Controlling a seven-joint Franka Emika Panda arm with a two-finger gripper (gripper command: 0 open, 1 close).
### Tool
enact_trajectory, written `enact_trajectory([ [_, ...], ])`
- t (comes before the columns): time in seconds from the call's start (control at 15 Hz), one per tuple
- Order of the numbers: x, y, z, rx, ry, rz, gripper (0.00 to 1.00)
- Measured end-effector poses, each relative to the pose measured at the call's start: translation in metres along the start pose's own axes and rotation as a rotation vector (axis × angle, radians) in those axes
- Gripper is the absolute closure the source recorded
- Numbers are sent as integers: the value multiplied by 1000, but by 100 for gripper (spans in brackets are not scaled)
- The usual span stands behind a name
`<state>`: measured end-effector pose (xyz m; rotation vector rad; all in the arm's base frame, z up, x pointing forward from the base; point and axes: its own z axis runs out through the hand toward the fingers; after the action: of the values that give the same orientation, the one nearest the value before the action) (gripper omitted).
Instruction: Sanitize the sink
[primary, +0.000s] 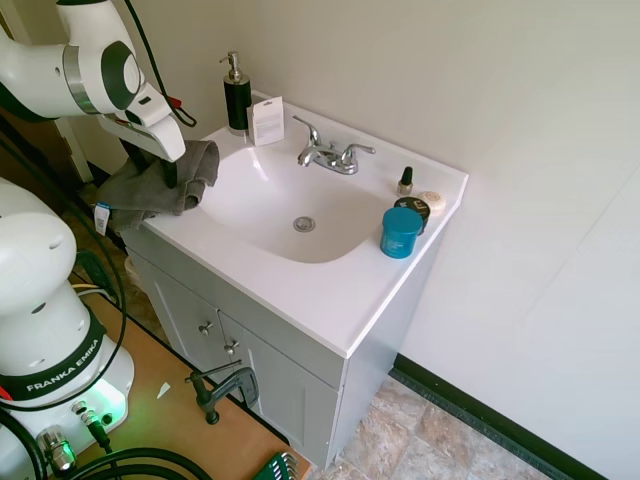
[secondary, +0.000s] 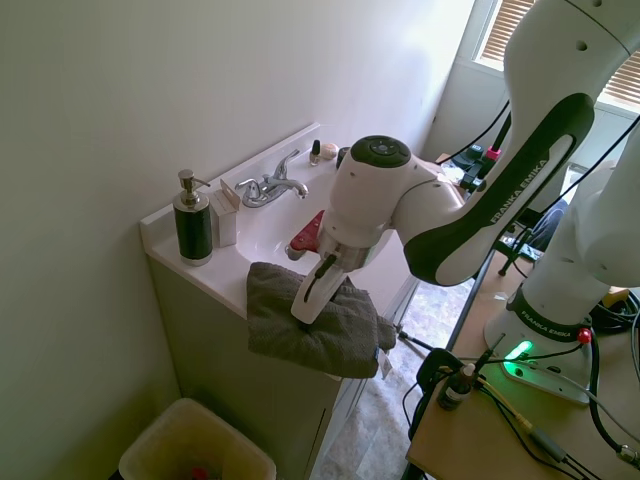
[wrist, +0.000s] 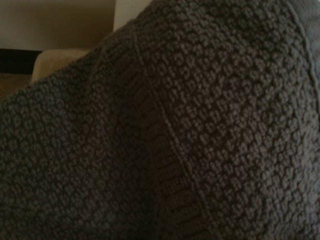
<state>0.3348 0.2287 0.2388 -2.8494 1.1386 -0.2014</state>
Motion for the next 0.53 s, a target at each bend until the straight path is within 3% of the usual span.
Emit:
enact_trajectory([
  [0.33, 2, -1, 0, 16, -6, 22, 100],
  [0.53, 16, 1, 2, 15, -11, 95, 100],
])
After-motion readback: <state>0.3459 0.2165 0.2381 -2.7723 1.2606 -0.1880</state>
